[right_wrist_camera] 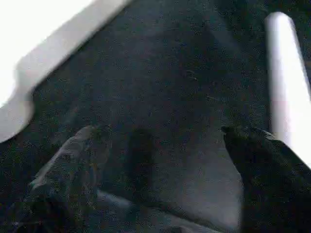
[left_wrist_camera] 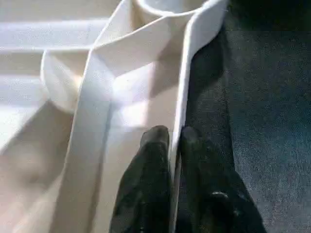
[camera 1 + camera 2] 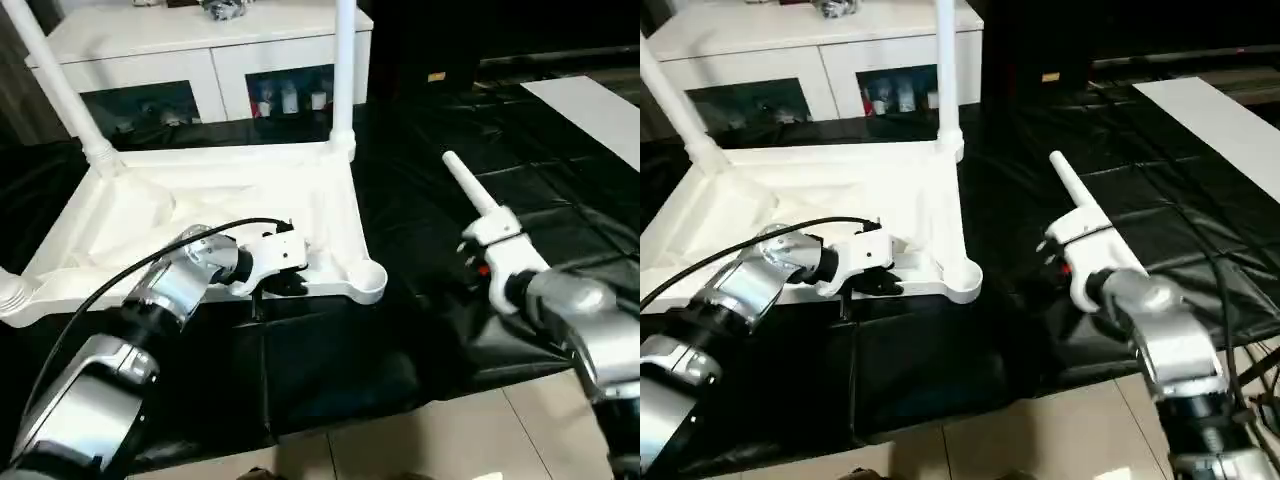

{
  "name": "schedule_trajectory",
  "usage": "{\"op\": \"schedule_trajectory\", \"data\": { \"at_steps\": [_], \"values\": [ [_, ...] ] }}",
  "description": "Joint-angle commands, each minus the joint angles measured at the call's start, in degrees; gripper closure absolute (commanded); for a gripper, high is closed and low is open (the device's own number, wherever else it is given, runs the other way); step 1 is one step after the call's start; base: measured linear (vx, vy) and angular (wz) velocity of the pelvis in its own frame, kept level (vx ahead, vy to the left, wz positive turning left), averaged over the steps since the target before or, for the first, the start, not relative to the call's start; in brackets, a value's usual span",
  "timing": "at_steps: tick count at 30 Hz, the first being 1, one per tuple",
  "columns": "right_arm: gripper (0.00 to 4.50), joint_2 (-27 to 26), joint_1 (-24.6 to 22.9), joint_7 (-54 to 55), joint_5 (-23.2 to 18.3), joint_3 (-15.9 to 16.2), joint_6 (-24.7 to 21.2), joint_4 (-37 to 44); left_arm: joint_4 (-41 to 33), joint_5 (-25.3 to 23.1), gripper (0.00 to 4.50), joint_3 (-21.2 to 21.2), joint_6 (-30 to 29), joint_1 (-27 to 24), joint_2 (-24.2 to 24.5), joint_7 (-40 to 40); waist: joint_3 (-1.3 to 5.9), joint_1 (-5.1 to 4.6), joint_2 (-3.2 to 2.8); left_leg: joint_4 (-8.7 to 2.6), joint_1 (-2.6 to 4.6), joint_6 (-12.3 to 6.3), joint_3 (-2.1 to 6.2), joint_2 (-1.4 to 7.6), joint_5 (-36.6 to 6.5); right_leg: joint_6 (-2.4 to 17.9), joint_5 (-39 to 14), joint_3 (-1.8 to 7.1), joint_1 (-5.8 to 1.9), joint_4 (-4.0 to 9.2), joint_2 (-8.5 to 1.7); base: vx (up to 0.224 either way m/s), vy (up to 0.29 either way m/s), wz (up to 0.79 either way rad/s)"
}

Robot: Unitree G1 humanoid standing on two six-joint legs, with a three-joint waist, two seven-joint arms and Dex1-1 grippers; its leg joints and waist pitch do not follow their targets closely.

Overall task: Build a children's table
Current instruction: Pick table leg

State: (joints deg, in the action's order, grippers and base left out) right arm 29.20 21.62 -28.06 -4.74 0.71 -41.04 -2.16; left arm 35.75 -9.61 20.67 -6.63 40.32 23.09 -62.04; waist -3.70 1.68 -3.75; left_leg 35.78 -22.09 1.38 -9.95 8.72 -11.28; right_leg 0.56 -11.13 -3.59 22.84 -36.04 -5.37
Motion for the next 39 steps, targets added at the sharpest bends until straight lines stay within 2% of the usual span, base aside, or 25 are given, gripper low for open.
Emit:
{"op": "schedule_trajectory", "data": {
  "at_steps": [1, 2, 5, 6, 8, 10, 11, 14, 16, 17, 18, 20, 24, 26, 28, 30, 32, 33, 35, 39],
  "values": [
    [0.06, -0.47, 1.71, 1.38, -1.42, -2.24, -2.6, -0.73, -1.74, 0.97, 3.8, -1.57, -1.92, -0.57, 0.86, 0.55, 4.31, 0.29, 1.66, -4.49, 0.83, -2.92, 1.35, 3.74, -8.58, 14.07, -11.47, 2.82, -2.77, 4.66, -3.89, 0.0, 0.0, 0.0],
    [0.0, -0.26, 3.45, 2.39, -1.77, -3.28, -3.95, -1.81, -4.62, 1.74, 3.66, -2.65, -3.09, -0.8, 1.46, 0.63, 4.29, 0.3, 1.92, -4.49, 0.73, -3.05, 1.3, 3.78, -7.68, 14.11, -10.44, 2.77, -2.75, 4.52, -3.72, 0.0, 0.0, 0.0],
    [0.0, 0.38, 5.15, 3.48, -1.03, -3.7, -4.61, -3.59, -6.62, 2.97, 3.44, -4.24, -4.22, -0.4, 1.92, 0.72, 4.25, 0.43, 1.73, -4.45, 0.93, -3.12, 1.18, 3.78, -7.01, 14.57, -9.13, 2.72, -2.59, 4.4, -3.66, 0.0, 0.0, 0.0],
    [0.0, 0.48, 5.5, 3.62, -0.98, -3.86, -4.8, -4.0, -6.92, 3.14, 3.32, -4.53, -4.33, -0.24, 2.05, 0.77, 4.2, 0.37, 2.02, -4.43, 0.87, -3.16, 1.1, 3.77, -7.12, 14.58, -9.19, 2.75, -2.61, 4.47, -3.63, 0.0, 0.0, 0.0],
    [0.0, 1.56, 7.11, 4.9, 0.69, -3.92, -6.34, -6.3, -8.71, 4.28, 3.17, -6.59, -5.39, 0.66, 2.35, 1.73, 4.23, 0.45, 1.85, -4.37, 0.93, -2.75, 1.11, 3.73, -6.85, 14.86, -8.91, 2.68, -2.67, 4.22, -3.57, 0.0, 0.0, 0.0],
    [0.0, 1.91, 7.95, 5.25, 1.19, -4.22, -7.61, -7.47, -10.06, 5.0, 3.08, -7.28, -6.25, 0.95, 2.52, 1.65, 4.2, 0.66, 1.95, -4.34, 1.26, -2.54, 0.96, 3.73, -7.15, 14.93, -9.02, 2.76, -2.48, 4.37, -3.46, 0.0, 0.0, 0.0],
    [0.0, 2.43, 8.45, 5.04, 1.48, -4.06, -8.51, -8.47, -11.19, 5.67, 2.94, -7.7, -7.12, 1.1, 2.54, 1.33, 4.21, 0.62, 1.98, -4.35, 1.1, -2.52, 1.0, 3.7, -6.85, 15.08, -8.64, 2.75, -2.67, 4.21, -3.51, 0.0, 0.0, 0.0],
    [0.0, 5.8, 10.72, 2.34, 2.39, -1.56, -13.43, -13.84, -20.25, 11.34, 2.73, -8.5, -14.18, 0.27, 2.43, -3.72, 4.26, 1.0, 2.09, -4.18, 1.05, -2.68, 0.82, 3.76, -5.02, 16.05, -7.04, 2.72, -2.9, 3.93, -3.67, 0.0, 0.0, 0.0],
    [0.0, 6.56, 11.22, 1.83, 2.59, -1.07, -13.83, -15.3, -24.59, 13.54, 2.7, -7.97, -16.7, -0.86, 2.38, -6.05, 4.19, 1.32, 2.1, -4.04, 0.84, -3.1, 0.7, 3.81, -4.3, 16.25, -6.54, 2.75, -2.88, 3.9, -3.69, 0.0, 0.0, 0.0],
    [0.0, 7.44, 11.95, 1.07, 2.53, -0.56, -14.61, -17.6, -30.37, 16.77, 2.62, -6.81, -19.37, -2.64, 2.63, -9.09, 4.24, 1.46, 2.28, -4.02, 0.72, -3.51, 0.71, 3.83, -3.69, 16.26, -5.97, 2.69, -3.05, 3.77, -3.7, 0.0, 0.0, 0.0],
    [0.0, 7.75, 12.2, 1.04, 2.6, -0.52, -14.53, -18.6, -32.11, 18.03, 2.62, -6.59, -20.48, -3.22, 2.47, -9.67, 4.37, 1.6, 2.28, -3.96, 0.73, -3.62, 0.79, 3.92, -3.41, 16.61, -5.47, 2.63, -3.22, 3.53, -3.91, 0.0, 0.0, 0.0],
    [0.0, 8.32, 12.8, -0.12, 2.01, -0.56, -15.5, -21.24, -35.0, 19.42, 2.62, -6.0, -22.43, -4.06, 2.01, -9.7, 4.17, 1.53, 2.47, -3.82, 0.63, -3.97, 0.51, 3.75, -4.16, 16.54, -7.27, 2.62, -3.0, 3.85, -3.64, 0.0, 0.0, 0.0],
    [0.0, 8.75, 13.24, -1.86, 2.03, 0.36, -15.77, -24.94, -36.73, 19.83, 2.62, -5.49, -24.45, -4.52, 1.94, -9.08, 3.89, 1.33, 2.61, -3.87, 0.76, -3.04, 0.48, 3.63, -6.79, 14.99, -12.84, 2.55, -2.87, 4.54, -3.4, 0.0, 0.0, 0.0],
    [0.0, 8.71, 13.78, -2.88, 1.79, 0.4, -15.76, -27.9, -37.62, 19.88, 2.62, -5.08, -25.38, -4.75, 2.19, -9.01, 3.93, 1.42, 2.63, -3.89, 0.88, -2.57, 0.48, 3.68, -6.98, 14.53, -13.75, 2.59, -2.78, 4.63, -3.36, 0.0, 0.0, 0.0],
    [0.0, 8.61, 14.13, -3.17, 1.63, 0.13, -15.74, -29.07, -38.07, 19.88, 2.62, -4.97, -25.9, -4.81, 2.33, -8.99, 4.04, 1.32, 2.59, -3.9, 0.77, -2.55, 0.55, 3.68, -6.4, 14.67, -12.71, 2.49, -2.88, 4.36, -3.23, 0.0, 0.0, 0.0],
    [0.28, 8.59, 15.39, -3.66, 1.35, -0.22, -15.42, -32.01, -39.66, 20.22, 2.54, -4.72, -27.46, -5.06, 3.03, -8.51, 4.17, 1.37, 2.56, -3.85, 0.81, -2.67, 0.56, 3.76, -5.7, 15.2, -11.11, 2.49, -2.85, 4.15, -3.27, 0.0, 0.0, 0.0],
    [0.39, 8.71, 16.05, -3.88, 1.45, -0.15, -14.86, -33.66, -40.18, 20.66, 2.54, -4.67, -28.15, -5.11, 3.28, -8.19, 4.1, 1.38, 2.51, -3.84, 0.77, -2.72, 0.5, 3.7, -5.87, 15.51, -10.39, 2.44, -2.78, 4.17, -3.08, 0.0, 0.0, 0.0],
    [0.6, 8.68, 16.43, -3.91, 1.34, -0.44, -14.73, -34.67, -40.22, 20.62, 2.54, -4.59, -28.32, -5.04, 3.38, -7.92, 4.15, 1.4, 2.58, -3.83, 0.74, -2.71, 0.48, 3.69, -5.81, 15.51, -10.04, 2.44, -2.86, 4.13, -3.08, 0.0, 0.0, 0.0],
    [0.68, 8.64, 17.04, -4.25, 1.26, -0.8, -14.24, -36.41, -40.27, 20.65, 2.54, -4.57, -28.5, -4.96, 3.37, -7.64, 4.28, 1.56, 2.68, -3.72, 0.78, -2.98, 0.41, 3.68, -4.92, 15.83, -8.57, 2.46, -2.86, 3.98, -3.1, 0.0, 0.0, 0.0],
    [1.04, 8.56, 17.72, -4.57, 1.3, -1.1, -13.72, -38.46, -40.31, 20.74, 2.54, -4.72, -28.7, -4.82, 3.44, -7.35, 4.23, 1.67, 2.8, -3.75, 0.8, -2.68, 0.38, 3.69, -5.87, 16.15, -9.11, 2.42, -2.87, 4.05, -3.09, 0.0, 0.0, 0.0]
  ]
}}
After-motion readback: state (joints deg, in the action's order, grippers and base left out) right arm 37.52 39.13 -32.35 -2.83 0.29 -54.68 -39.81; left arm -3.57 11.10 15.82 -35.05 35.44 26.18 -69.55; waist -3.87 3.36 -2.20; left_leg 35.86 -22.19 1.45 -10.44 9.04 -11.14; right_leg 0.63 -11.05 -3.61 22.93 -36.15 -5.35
